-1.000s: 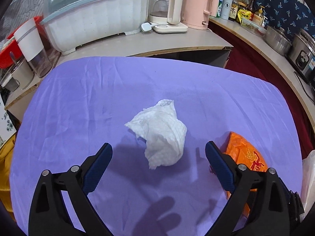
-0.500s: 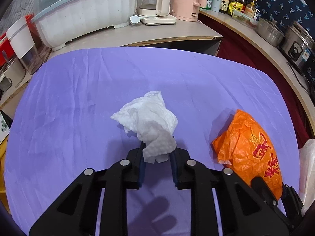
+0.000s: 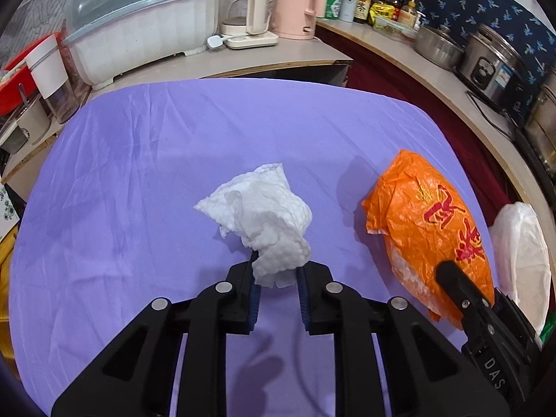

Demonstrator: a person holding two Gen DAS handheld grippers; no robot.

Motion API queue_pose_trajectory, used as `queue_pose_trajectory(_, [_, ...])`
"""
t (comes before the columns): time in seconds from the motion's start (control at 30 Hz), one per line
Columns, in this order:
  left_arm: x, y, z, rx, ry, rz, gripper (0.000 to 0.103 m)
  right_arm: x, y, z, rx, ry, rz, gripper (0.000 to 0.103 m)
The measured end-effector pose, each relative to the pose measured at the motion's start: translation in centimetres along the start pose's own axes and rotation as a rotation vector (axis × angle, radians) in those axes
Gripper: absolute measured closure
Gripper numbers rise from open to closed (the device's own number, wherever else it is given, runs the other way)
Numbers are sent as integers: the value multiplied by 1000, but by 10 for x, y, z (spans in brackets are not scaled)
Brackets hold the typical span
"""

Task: Collect trash
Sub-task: 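Grasp the tissue ball with the left gripper while the right grasps the orange bag, then carry tissue ball and orange bag over the bin and open both grippers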

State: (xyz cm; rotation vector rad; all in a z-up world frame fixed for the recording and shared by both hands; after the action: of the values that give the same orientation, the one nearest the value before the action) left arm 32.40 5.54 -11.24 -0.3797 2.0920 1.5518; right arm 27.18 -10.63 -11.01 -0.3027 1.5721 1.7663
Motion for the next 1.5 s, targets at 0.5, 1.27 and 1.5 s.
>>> queue_pose_trajectory(0.5, [45, 44, -83, 51, -87, -17, 85, 24, 79, -59, 15, -51, -66, 69])
queue_pose_trajectory(1.27, [77, 59, -233, 161, -281, -14, 85, 35, 154, -212, 136, -232, -163, 69])
queue_pose_trajectory(1.5, [84, 53, -274, 196, -337, 0, 85, 38, 164, -246, 178, -261, -176, 69])
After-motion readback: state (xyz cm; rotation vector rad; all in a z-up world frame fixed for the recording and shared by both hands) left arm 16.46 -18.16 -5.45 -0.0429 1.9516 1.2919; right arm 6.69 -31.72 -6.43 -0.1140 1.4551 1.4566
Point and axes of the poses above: each gripper's, at about its wrist camera, not at the fingertips, and y roughly against the way its jaws point, z to its left, x to its underside, the point moved 1 cm from there along -y, roughly the way its jaws point, and after that the axes turned 9 degrees about x, right-handed, at the moved point
